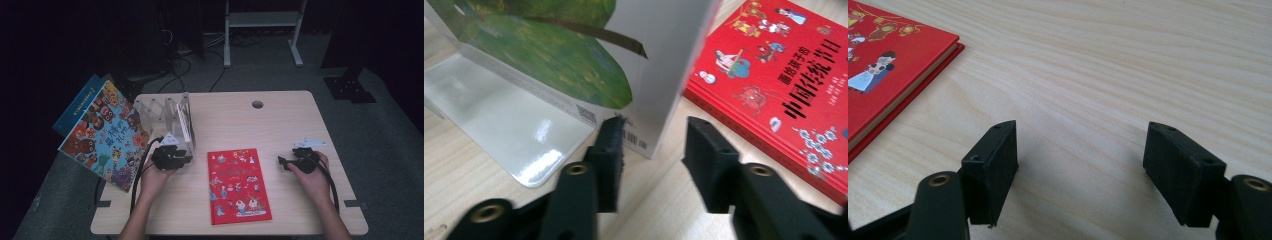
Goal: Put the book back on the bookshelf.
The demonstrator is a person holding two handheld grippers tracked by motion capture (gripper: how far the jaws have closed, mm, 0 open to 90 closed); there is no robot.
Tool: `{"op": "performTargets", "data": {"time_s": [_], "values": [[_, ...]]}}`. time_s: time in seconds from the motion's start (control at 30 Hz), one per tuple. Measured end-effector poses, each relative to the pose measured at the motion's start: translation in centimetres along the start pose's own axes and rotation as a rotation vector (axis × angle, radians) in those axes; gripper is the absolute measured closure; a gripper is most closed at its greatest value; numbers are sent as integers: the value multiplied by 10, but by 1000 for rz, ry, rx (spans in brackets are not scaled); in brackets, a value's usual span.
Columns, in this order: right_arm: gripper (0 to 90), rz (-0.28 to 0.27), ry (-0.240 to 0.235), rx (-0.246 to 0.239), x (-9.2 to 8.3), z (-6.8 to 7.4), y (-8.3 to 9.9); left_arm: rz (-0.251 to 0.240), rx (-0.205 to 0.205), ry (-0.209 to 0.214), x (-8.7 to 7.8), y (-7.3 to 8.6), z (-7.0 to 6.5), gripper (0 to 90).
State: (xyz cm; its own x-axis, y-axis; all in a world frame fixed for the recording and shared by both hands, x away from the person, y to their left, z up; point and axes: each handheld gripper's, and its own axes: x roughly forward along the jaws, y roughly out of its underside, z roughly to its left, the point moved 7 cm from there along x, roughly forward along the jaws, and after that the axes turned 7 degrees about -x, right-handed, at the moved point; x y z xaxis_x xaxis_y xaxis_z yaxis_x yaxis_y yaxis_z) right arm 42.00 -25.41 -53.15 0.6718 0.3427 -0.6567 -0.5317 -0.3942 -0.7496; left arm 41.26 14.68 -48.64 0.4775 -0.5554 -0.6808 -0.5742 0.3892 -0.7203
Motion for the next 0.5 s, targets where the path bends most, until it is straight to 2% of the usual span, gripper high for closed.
{"op": "performTargets", "data": {"time_s": [0.2, 0.27, 0.5], "values": [[288, 0, -3, -2, 0, 1, 0, 15, 21, 6, -7, 8, -5, 354], [287, 0, -3, -2, 0, 1, 0, 28, 32, -3, -8, 12, -7, 280], [285, 2, -2, 0, 0, 1, 0, 95, 80, 28, -7, 30, -19, 100]]}}
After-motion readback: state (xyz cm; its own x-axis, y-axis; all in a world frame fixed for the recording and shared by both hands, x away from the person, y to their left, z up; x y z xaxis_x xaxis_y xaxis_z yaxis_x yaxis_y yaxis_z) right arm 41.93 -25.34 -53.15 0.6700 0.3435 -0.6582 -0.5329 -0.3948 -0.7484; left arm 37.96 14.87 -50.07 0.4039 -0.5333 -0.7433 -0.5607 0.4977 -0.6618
